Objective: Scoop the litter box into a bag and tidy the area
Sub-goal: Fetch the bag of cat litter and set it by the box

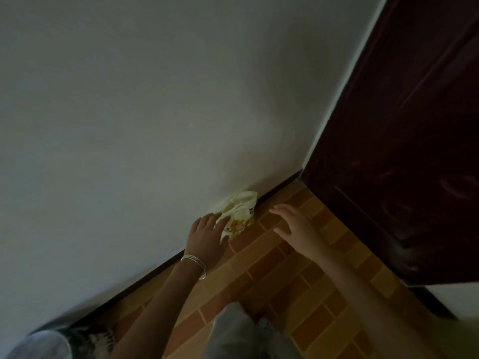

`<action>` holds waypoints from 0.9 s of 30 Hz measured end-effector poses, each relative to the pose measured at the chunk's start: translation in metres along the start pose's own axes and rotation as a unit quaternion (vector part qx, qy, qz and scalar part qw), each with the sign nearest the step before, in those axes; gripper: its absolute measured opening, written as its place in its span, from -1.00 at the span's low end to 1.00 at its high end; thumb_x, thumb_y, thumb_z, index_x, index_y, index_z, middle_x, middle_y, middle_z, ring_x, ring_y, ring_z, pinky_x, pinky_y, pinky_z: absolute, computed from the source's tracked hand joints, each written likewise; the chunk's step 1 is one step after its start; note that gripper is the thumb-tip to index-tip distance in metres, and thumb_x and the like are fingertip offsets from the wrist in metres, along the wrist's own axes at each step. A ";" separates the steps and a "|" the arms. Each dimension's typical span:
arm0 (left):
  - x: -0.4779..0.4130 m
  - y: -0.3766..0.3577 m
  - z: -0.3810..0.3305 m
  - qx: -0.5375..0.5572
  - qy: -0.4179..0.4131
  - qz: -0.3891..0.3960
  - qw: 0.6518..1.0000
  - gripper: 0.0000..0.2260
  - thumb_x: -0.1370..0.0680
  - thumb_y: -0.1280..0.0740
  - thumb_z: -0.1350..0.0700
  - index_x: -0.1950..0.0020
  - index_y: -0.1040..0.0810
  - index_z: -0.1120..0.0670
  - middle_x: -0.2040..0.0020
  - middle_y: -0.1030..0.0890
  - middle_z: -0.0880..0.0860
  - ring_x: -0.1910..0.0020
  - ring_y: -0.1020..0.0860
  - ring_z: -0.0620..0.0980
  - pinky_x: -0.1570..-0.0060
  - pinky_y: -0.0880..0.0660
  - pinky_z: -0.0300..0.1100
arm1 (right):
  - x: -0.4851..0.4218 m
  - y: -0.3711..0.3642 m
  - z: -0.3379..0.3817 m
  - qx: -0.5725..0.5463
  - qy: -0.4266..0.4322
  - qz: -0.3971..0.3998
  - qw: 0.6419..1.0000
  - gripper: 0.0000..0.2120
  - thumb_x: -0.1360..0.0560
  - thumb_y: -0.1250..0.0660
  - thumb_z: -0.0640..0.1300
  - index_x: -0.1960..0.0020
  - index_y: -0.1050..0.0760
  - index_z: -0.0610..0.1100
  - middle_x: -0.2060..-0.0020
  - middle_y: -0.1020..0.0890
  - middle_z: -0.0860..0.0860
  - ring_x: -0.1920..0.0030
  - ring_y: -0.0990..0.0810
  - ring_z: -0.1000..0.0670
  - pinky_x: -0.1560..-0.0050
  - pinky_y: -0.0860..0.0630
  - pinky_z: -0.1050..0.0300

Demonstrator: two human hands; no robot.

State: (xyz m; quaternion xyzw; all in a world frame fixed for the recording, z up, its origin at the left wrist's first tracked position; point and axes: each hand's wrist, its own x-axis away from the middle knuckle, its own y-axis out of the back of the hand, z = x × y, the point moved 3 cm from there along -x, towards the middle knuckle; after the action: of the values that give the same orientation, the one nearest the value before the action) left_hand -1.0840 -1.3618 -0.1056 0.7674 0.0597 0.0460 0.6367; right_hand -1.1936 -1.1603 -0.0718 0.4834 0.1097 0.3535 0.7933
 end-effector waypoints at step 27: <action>-0.130 -0.049 0.009 0.050 0.241 0.013 0.969 -0.49 -0.39 -0.25 -0.04 -0.33 -0.45 0.07 -0.28 -0.51 0.13 -0.25 -0.46 0.18 -0.20 -0.36 0.05 | -0.232 0.011 -0.089 0.044 0.162 0.157 0.973 -0.51 -0.43 -0.40 -0.06 -0.32 -0.37 -0.03 -0.25 -0.45 0.04 -0.25 -0.42 -0.02 -0.26 -0.34 -0.10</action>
State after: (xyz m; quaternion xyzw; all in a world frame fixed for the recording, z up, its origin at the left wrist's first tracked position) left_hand -1.2131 -1.3810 -0.1550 0.7653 0.2035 0.2354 0.5635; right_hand -1.4133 -1.2510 -0.1463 0.4653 0.1752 0.5417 0.6778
